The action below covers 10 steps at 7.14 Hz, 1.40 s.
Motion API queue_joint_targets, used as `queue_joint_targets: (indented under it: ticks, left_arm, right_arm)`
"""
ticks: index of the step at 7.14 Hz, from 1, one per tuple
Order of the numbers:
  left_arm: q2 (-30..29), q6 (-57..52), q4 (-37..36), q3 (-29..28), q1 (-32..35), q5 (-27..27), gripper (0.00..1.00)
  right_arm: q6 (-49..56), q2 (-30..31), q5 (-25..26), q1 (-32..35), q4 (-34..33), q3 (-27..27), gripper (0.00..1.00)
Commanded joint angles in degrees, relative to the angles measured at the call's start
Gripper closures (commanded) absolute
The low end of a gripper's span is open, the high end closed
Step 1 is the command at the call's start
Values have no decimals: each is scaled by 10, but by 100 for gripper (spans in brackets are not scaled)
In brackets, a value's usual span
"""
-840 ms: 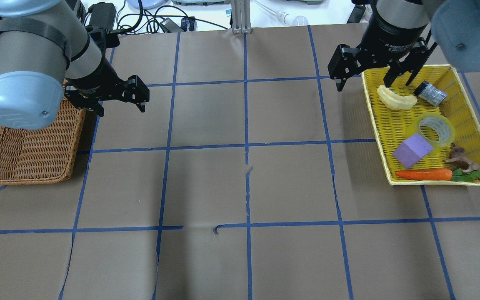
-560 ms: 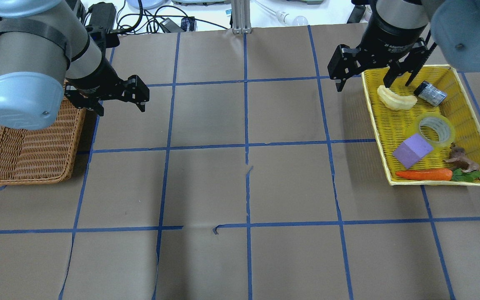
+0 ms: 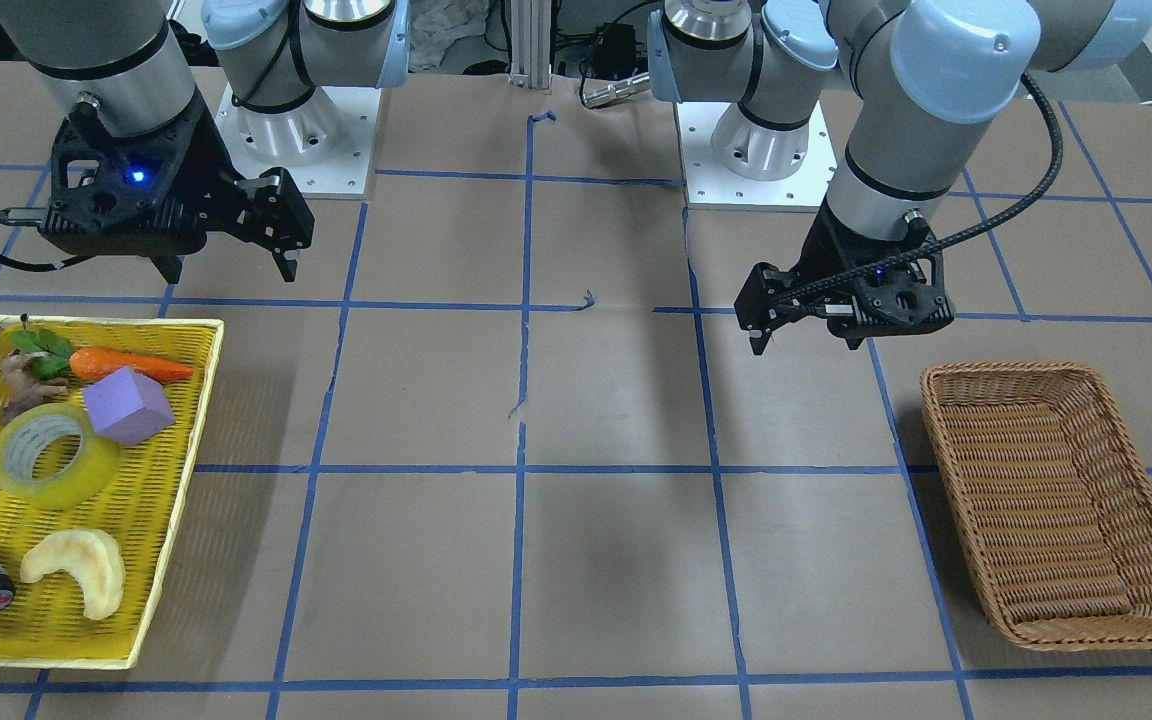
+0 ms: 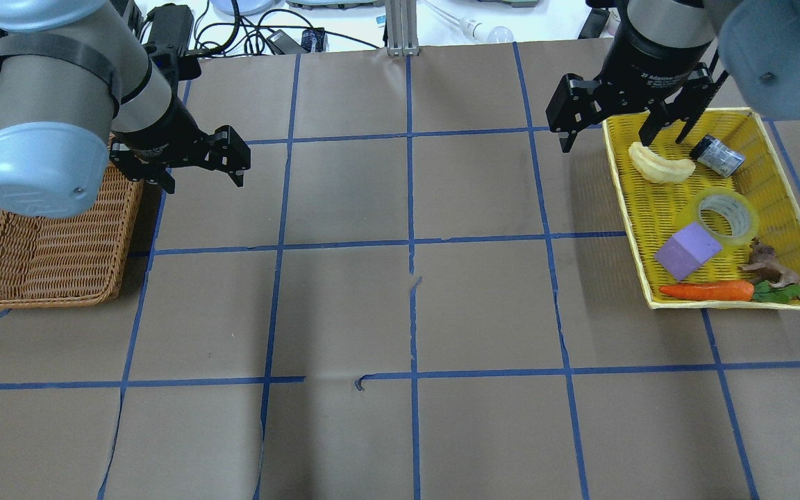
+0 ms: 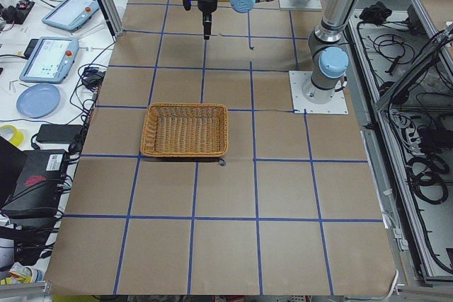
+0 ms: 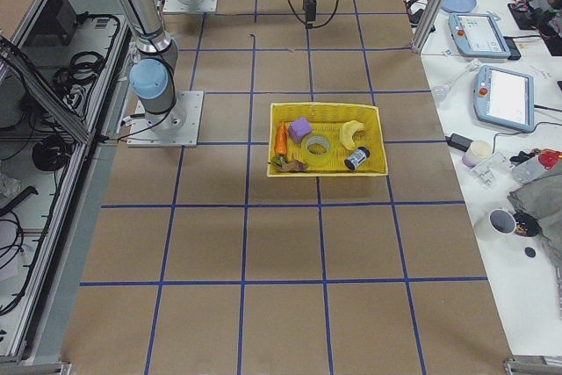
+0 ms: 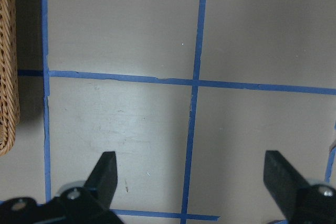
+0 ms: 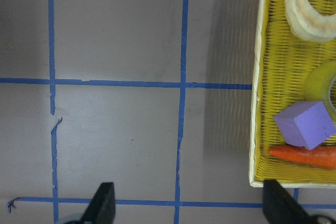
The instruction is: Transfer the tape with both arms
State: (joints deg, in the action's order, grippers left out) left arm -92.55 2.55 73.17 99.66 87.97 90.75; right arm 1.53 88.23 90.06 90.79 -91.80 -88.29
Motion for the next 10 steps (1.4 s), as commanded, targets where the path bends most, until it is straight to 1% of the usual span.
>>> queue_joint_targets:
  ticks: [1,10]
  left_arm:
    - [0,0,-1,1,0,0,0]
    - [0,0,-3,1,0,0,0]
  right_arm:
    - [-1,-2,1,0,0,0,0]
    - [-1,-5,3,-6,7,6,0]
